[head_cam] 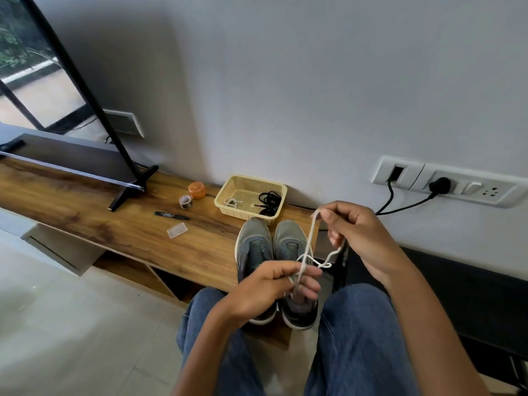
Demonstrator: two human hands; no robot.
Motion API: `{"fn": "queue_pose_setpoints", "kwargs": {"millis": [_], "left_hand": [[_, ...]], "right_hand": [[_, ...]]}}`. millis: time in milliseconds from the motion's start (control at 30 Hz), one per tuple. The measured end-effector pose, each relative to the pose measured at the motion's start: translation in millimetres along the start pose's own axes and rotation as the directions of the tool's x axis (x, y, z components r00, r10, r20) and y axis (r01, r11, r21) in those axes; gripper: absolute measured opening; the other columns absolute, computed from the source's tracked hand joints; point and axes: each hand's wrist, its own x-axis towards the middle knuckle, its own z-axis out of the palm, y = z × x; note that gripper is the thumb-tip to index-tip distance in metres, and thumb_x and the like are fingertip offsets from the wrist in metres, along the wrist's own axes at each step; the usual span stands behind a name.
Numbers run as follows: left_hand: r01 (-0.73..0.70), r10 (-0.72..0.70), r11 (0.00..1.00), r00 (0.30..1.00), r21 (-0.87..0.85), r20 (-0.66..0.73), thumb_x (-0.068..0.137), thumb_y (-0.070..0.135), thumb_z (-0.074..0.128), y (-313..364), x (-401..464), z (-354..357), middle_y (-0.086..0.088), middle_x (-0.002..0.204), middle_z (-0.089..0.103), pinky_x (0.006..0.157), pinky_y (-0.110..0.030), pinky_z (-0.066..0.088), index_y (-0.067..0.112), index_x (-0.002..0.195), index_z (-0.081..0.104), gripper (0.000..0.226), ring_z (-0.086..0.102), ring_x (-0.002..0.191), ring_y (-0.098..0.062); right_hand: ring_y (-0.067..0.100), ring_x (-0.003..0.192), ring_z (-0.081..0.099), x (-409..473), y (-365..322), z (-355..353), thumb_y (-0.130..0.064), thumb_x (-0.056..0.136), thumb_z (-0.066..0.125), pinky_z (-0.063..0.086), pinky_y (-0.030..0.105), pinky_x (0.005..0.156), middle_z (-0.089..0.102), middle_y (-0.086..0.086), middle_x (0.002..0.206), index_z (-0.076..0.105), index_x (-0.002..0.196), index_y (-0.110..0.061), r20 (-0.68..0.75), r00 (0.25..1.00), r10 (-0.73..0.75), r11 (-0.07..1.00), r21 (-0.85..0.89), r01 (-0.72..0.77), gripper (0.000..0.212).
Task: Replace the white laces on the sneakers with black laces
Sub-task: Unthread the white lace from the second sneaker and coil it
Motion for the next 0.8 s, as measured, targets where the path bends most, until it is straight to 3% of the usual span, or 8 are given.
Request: {"fn": "queue_pose_setpoints", "kwargs": {"millis": [100, 200, 300, 367, 467, 567, 700, 800], "left_hand": [[0.012, 0.004, 0.980, 0.997, -0.198, 0.082, 0.092, 0.005, 0.036, 9, -5, 5, -0.003, 0.079, 0.058, 0.087, -0.031, 0.049, 0.005, 0.121, 0.064, 0.040, 0.057, 0.069, -0.013], [-0.046, 0.032, 0.891, 0.999, -0.452, -0.038, 0.090, 0.008, 0.039, 15, -5, 8, -0.001, 0.066, 0.042, 0.071, -0.025, 0.050, 0.001, 0.113, 0.069, 0.038, 0.042, 0.055, -0.008], [-0.168, 0.032, 0.793, 0.971, -0.585, -0.236, 0.095, 0.018, 0.041, 19, -2, 7, 0.000, 0.065, 0.040, 0.062, -0.023, 0.049, 0.002, 0.104, 0.072, 0.036, 0.039, 0.053, -0.007], [-0.270, 0.032, 0.755, 0.925, -0.597, -0.378, 0.092, 0.020, 0.042, 21, 1, 3, -0.001, 0.067, 0.048, 0.067, -0.024, 0.051, 0.000, 0.106, 0.067, 0.035, 0.047, 0.057, -0.009], [-0.362, 0.059, 0.780, 0.855, -0.511, -0.515, 0.099, 0.016, 0.037, 17, 4, -4, -0.007, 0.083, 0.069, 0.079, -0.024, 0.056, 0.001, 0.110, 0.061, 0.030, 0.067, 0.076, -0.016], [-0.245, 0.112, 0.957, 0.803, -0.153, -0.586, 0.102, 0.017, 0.035, 9, 5, -7, -0.010, 0.102, 0.072, 0.083, -0.024, 0.054, 0.005, 0.106, 0.063, 0.031, 0.069, 0.098, -0.021], [-0.085, 0.192, 0.970, 0.842, 0.228, -0.504, 0.103, 0.011, 0.037, -4, -1, -11, 0.006, 0.084, 0.071, 0.075, -0.019, 0.049, 0.016, 0.094, 0.067, 0.032, 0.066, 0.083, -0.007], [-0.026, 0.110, 0.978, 0.909, 0.209, -0.401, 0.103, 0.010, 0.035, -2, -5, -10, 0.003, 0.070, 0.065, 0.069, -0.020, 0.047, 0.010, 0.090, 0.065, 0.033, 0.060, 0.068, -0.008]], "right_hand": [[0.010, 0.049, 0.042, 4, 20, 4, -0.014, 0.097, 0.051, 0.038, 0.021, 0.052, 0.042, -0.003, 0.051, 0.071, 0.086, -0.012, -0.117, 0.991, 0.072, 0.997, -0.008, -0.073, 0.022], [0.011, 0.051, 0.043, 5, 36, 12, -0.016, 0.098, 0.051, 0.036, 0.025, 0.053, 0.045, -0.006, 0.050, 0.070, 0.084, -0.017, -0.177, 0.978, 0.114, 0.987, -0.092, -0.131, 0.024], [0.012, 0.052, 0.047, 0, 44, 23, -0.021, 0.097, 0.048, 0.039, 0.029, 0.056, 0.056, 0.000, 0.058, 0.068, 0.083, -0.022, -0.082, 0.986, 0.143, 0.926, -0.341, -0.163, 0.025], [0.008, 0.054, 0.050, -5, 41, 31, -0.022, 0.098, 0.046, 0.041, 0.025, 0.058, 0.058, -0.001, 0.065, 0.068, 0.086, -0.019, 0.091, 0.974, 0.209, 0.860, -0.491, -0.139, 0.025], [0.003, 0.055, 0.049, -15, 28, 46, -0.021, 0.100, 0.042, 0.040, 0.020, 0.059, 0.054, -0.012, 0.059, 0.066, 0.092, -0.012, 0.379, 0.861, 0.338, 0.806, -0.589, -0.057, 0.027], [-0.002, 0.056, 0.050, -23, 13, 57, -0.024, 0.101, 0.043, 0.038, 0.014, 0.057, 0.053, -0.013, 0.061, 0.064, 0.096, -0.013, 0.493, 0.777, 0.391, 0.790, -0.613, -0.009, 0.024], [-0.001, 0.054, 0.044, -20, -3, 54, -0.033, 0.100, 0.045, 0.032, 0.019, 0.054, 0.050, -0.014, 0.066, 0.060, 0.087, -0.014, 0.369, 0.910, 0.187, 0.744, -0.658, 0.114, 0.027], [0.003, 0.057, 0.044, -14, -5, 42, -0.038, 0.097, 0.048, 0.035, 0.028, 0.059, 0.053, -0.007, 0.066, 0.062, 0.082, -0.020, 0.236, 0.971, 0.028, 0.761, -0.635, 0.132, 0.027]]}}
